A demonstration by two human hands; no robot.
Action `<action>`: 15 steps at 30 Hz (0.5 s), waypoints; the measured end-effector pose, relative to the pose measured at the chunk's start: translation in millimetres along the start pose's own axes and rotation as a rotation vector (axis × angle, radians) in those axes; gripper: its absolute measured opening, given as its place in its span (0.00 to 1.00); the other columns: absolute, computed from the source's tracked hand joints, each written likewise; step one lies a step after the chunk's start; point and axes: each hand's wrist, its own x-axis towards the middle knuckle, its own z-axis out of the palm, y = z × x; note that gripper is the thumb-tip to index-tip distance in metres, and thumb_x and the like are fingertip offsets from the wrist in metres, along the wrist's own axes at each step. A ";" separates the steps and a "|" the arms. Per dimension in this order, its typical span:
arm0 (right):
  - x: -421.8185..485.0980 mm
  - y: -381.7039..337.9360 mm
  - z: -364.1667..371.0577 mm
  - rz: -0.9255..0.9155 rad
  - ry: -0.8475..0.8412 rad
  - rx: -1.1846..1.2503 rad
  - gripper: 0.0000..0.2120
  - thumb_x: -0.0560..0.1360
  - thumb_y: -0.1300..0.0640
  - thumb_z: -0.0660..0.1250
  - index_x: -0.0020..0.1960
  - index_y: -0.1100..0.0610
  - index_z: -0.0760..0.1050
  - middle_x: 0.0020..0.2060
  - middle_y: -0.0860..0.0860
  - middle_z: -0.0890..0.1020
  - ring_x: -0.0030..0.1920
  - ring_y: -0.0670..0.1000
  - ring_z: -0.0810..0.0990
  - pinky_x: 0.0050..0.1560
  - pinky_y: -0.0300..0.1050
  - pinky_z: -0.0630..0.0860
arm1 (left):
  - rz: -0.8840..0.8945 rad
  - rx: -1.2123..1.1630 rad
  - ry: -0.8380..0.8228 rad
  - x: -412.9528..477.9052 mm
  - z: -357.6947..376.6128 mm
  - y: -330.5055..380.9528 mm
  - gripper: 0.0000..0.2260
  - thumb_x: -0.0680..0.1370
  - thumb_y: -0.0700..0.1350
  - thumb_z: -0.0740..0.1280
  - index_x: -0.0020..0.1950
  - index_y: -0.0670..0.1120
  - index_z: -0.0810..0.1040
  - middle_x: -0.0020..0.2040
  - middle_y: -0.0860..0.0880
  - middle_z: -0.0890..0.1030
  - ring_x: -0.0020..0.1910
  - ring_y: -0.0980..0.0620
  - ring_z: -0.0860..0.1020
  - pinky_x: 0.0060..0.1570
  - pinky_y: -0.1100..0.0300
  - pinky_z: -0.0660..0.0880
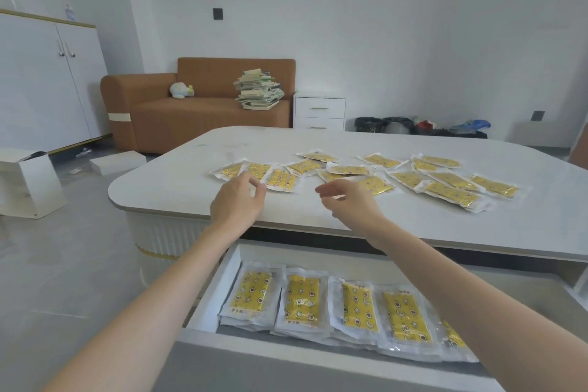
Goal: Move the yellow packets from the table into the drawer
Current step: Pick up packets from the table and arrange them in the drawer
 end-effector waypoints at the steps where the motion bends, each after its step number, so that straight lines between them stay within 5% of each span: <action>1: 6.8 -0.2 8.9 -0.021 -0.027 -0.049 0.13 0.77 0.60 0.61 0.59 0.51 0.77 0.58 0.47 0.79 0.53 0.48 0.77 0.52 0.42 0.73 | -0.018 0.017 0.011 9.0 4.3 -4.7 0.12 0.80 0.50 0.58 0.58 0.46 0.74 0.53 0.44 0.78 0.52 0.46 0.73 0.42 0.56 0.71; 4: 29.9 0.8 36.9 -0.085 -0.125 -0.210 0.18 0.78 0.59 0.61 0.66 0.51 0.72 0.66 0.49 0.73 0.62 0.50 0.72 0.57 0.41 0.68 | -0.069 0.164 -0.053 35.0 16.5 -19.1 0.17 0.80 0.51 0.57 0.67 0.47 0.69 0.66 0.42 0.69 0.66 0.42 0.64 0.60 0.50 0.67; 9: 70.1 3.8 66.7 -0.085 -0.195 -0.302 0.28 0.77 0.56 0.60 0.75 0.51 0.57 0.76 0.51 0.54 0.76 0.53 0.48 0.73 0.48 0.52 | -0.119 0.278 -0.150 71.7 41.2 -40.7 0.22 0.81 0.54 0.54 0.75 0.53 0.59 0.76 0.44 0.53 0.74 0.41 0.52 0.71 0.43 0.53; 12: 92.2 9.4 75.4 -0.103 -0.204 -0.391 0.29 0.78 0.53 0.57 0.77 0.49 0.52 0.78 0.50 0.46 0.77 0.54 0.39 0.75 0.52 0.43 | -0.170 0.306 -0.127 91.9 53.8 -44.5 0.22 0.81 0.54 0.51 0.76 0.57 0.54 0.78 0.47 0.43 0.76 0.42 0.41 0.69 0.34 0.39; 15: 112.4 15.6 80.7 -0.102 -0.221 -0.492 0.28 0.80 0.50 0.52 0.78 0.50 0.50 0.78 0.51 0.44 0.77 0.54 0.36 0.75 0.56 0.42 | -0.161 0.364 -0.160 109.9 63.8 -47.9 0.22 0.81 0.56 0.48 0.76 0.60 0.51 0.79 0.47 0.43 0.77 0.42 0.40 0.68 0.33 0.38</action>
